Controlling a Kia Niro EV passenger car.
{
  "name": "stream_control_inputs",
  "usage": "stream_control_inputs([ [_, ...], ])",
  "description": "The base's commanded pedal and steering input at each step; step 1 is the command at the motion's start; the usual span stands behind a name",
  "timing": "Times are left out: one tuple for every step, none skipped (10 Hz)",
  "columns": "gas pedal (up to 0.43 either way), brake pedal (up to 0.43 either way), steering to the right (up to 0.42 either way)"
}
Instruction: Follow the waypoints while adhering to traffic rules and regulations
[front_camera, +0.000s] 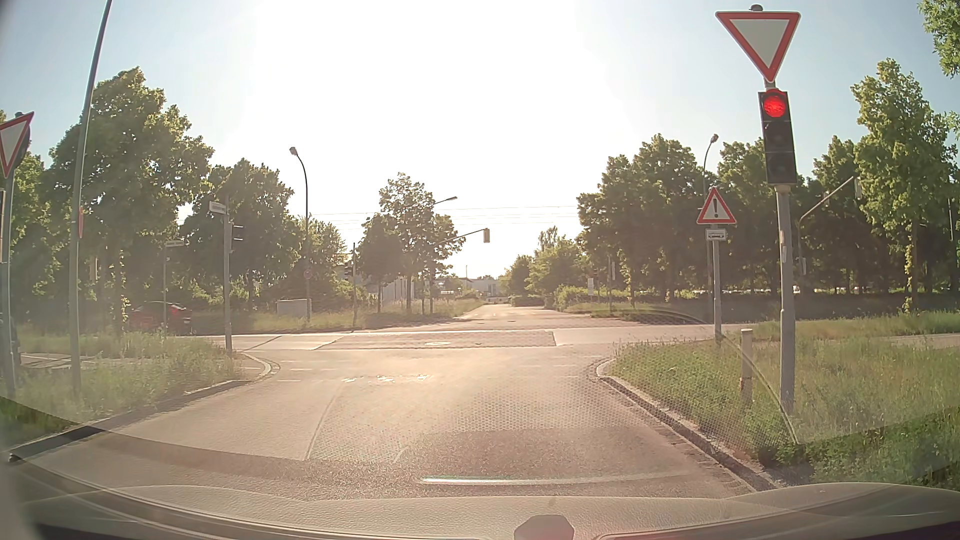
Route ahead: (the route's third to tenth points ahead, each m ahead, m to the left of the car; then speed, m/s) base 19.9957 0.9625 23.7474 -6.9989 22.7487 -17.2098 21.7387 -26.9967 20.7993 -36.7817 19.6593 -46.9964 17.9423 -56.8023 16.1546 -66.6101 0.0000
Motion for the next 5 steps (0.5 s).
stream_control_inputs([
  [0.0,0.287,-0.016],
  [0.0,0.28,-0.016],
  [0.0,0.287,-0.016],
  [0.0,0.287,-0.016],
  [0.0,0.287,-0.016],
])
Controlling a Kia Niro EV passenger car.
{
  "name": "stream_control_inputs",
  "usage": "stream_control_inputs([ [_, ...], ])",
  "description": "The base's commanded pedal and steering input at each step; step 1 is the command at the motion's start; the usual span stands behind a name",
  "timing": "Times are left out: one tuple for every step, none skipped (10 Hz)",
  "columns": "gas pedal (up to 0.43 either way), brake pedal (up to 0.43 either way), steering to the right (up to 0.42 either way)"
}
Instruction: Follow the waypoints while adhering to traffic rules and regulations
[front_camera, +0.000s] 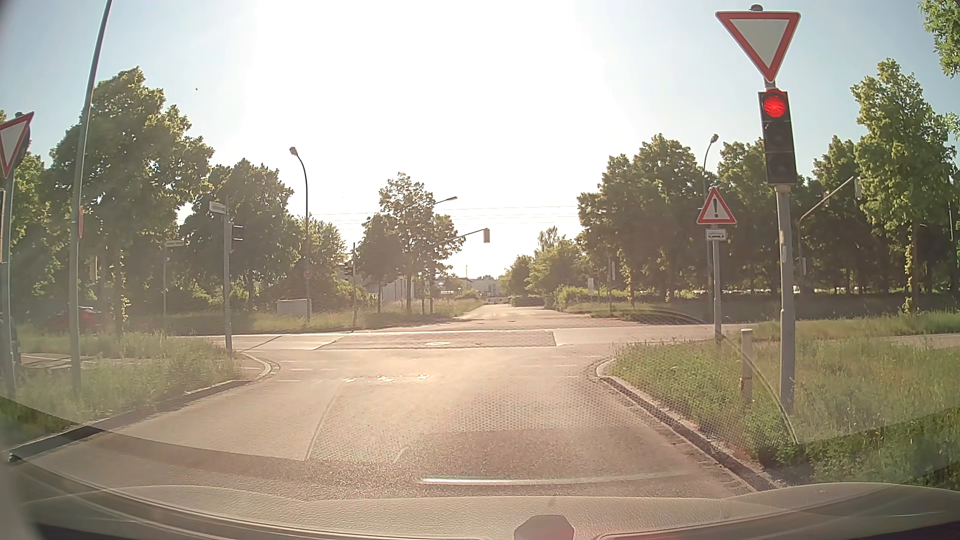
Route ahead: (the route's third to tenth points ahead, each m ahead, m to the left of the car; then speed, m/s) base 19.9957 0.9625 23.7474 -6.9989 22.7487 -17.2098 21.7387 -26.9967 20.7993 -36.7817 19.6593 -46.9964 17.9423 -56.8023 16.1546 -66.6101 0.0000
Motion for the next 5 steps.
stream_control_inputs([
  [0.0,0.287,-0.015],
  [0.0,0.287,-0.015],
  [0.0,0.287,-0.014],
  [0.0,0.287,-0.013],
  [0.0,0.293,-0.013],
])
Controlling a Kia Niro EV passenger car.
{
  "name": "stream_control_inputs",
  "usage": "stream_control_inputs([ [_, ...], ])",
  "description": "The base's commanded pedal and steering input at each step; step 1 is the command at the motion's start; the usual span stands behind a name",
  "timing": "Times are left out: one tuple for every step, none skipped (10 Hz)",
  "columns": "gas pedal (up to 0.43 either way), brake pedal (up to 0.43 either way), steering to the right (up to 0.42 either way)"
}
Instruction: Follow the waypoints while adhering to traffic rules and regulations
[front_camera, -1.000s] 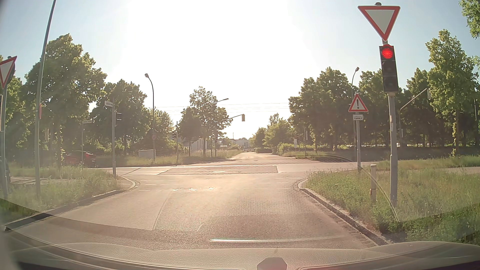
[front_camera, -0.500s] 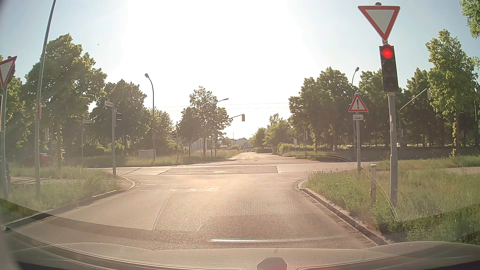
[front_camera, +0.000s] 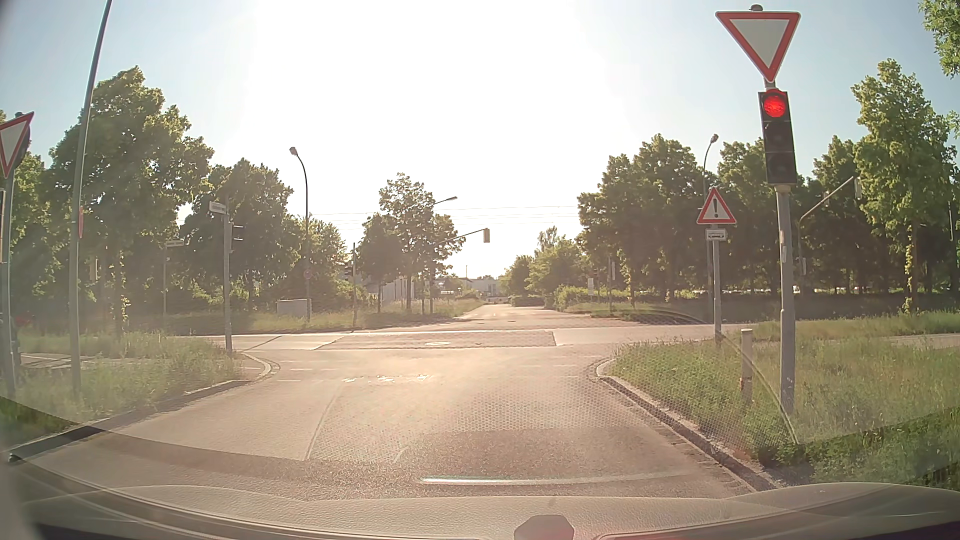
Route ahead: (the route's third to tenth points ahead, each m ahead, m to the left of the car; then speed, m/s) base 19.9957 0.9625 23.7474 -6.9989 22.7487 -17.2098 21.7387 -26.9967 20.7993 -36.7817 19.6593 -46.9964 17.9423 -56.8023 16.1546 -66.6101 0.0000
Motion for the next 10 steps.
stream_control_inputs([
  [0.0,0.299,-0.013],
  [0.0,0.299,-0.013],
  [0.0,0.293,-0.013],
  [0.0,0.293,-0.014],
  [0.0,0.293,-0.014],
  [0.0,0.293,-0.013],
  [0.0,0.293,-0.014],
  [0.0,0.293,-0.014],
  [0.0,0.293,-0.014],
  [0.0,0.299,-0.014],
])
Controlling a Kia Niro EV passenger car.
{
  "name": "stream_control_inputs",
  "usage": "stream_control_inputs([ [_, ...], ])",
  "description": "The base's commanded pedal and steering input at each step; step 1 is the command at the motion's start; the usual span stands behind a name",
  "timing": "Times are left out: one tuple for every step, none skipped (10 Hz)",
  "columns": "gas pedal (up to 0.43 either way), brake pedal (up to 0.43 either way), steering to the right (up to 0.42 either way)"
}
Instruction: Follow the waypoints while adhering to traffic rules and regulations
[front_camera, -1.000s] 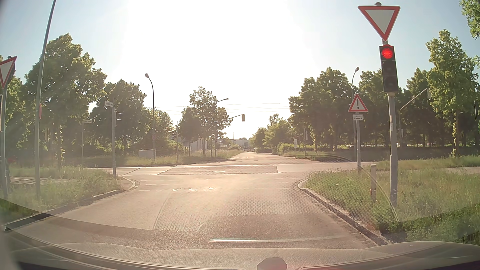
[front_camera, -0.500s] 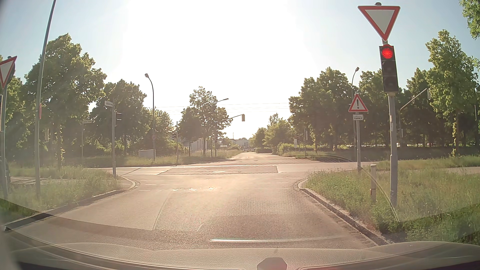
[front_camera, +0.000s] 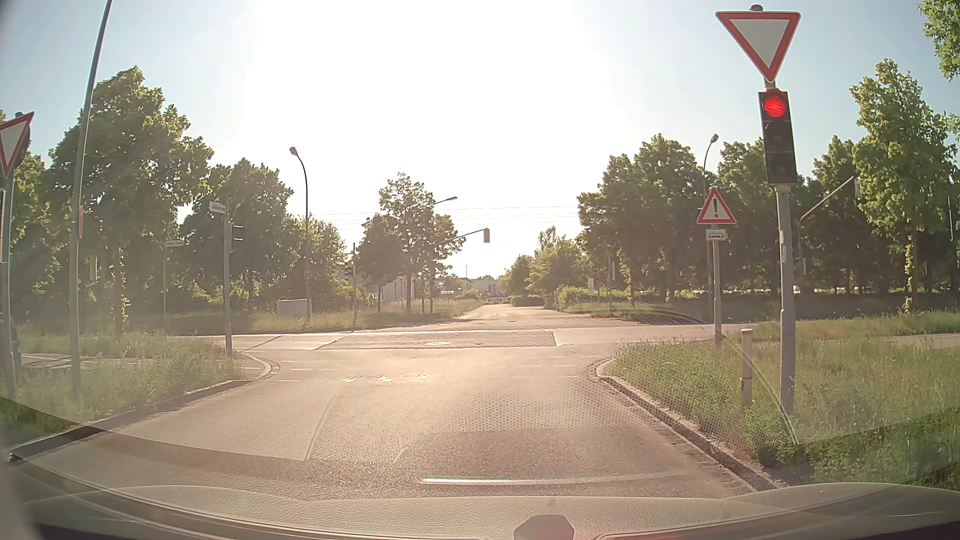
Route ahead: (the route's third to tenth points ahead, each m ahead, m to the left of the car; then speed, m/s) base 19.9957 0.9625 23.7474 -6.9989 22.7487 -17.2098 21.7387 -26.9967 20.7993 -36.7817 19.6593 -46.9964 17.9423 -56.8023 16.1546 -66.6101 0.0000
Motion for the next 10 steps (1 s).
stream_control_inputs([
  [0.0,0.299,-0.014],
  [0.0,0.299,-0.014],
  [0.0,0.299,-0.014],
  [0.0,0.299,-0.014],
  [0.0,0.299,-0.014],
  [0.0,0.299,-0.014],
  [0.0,0.299,-0.014],
  [0.0,0.299,-0.014],
  [0.0,0.299,-0.014],
  [0.0,0.299,-0.014],
])
